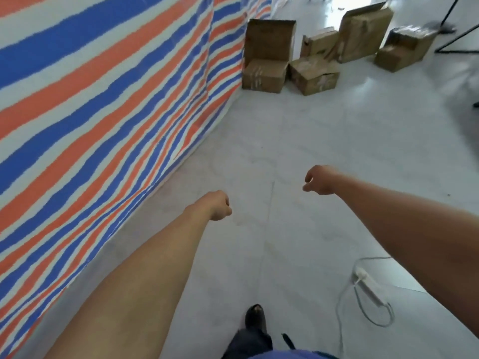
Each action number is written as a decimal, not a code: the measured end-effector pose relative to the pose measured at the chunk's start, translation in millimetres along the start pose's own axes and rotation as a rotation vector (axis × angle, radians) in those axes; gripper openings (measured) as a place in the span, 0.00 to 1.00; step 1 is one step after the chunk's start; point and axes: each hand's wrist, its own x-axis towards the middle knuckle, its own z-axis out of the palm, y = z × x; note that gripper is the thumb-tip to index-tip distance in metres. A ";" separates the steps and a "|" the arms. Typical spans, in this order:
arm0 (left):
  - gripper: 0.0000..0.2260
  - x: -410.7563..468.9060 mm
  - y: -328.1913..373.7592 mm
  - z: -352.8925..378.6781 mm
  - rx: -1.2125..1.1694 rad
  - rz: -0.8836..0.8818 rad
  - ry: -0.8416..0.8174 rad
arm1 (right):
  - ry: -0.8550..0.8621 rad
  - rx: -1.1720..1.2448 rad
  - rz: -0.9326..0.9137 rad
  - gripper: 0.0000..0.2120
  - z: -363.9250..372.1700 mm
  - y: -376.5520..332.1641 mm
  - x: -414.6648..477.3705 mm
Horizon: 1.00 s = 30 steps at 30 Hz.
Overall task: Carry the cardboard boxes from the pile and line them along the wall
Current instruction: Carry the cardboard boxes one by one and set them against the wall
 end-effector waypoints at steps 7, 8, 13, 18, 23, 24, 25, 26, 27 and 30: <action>0.13 143.9 119.0 -71.2 0.128 0.172 0.001 | 0.025 0.125 0.169 0.19 -61.3 88.9 95.5; 0.13 163.6 135.3 -74.6 0.133 0.190 -0.007 | 0.021 0.142 0.194 0.18 -66.9 106.2 110.9; 0.13 263.3 224.4 -105.0 0.195 0.237 -0.069 | -0.028 0.221 0.285 0.16 -109.6 184.8 200.7; 0.13 350.5 317.1 -154.7 0.186 0.230 -0.068 | -0.039 0.234 0.312 0.15 -177.8 256.2 289.4; 0.14 425.7 397.4 -202.8 0.117 0.266 -0.057 | -0.005 0.229 0.305 0.17 -257.6 304.5 375.0; 0.14 446.5 410.1 -213.6 0.118 0.260 -0.061 | 0.006 0.239 0.295 0.18 -272.1 311.4 397.6; 0.14 462.6 417.9 -221.0 0.123 0.252 -0.068 | 0.008 0.252 0.294 0.19 -280.3 316.6 414.8; 0.14 484.5 426.5 -230.4 0.127 0.246 -0.068 | 0.004 0.258 0.287 0.19 -289.8 323.9 437.2; 0.14 502.3 432.3 -237.7 0.133 0.240 -0.074 | -0.008 0.262 0.283 0.18 -296.7 329.2 454.5; 0.13 567.1 453.6 -263.7 0.145 0.214 -0.107 | -0.046 0.255 0.283 0.17 -321.4 346.6 516.8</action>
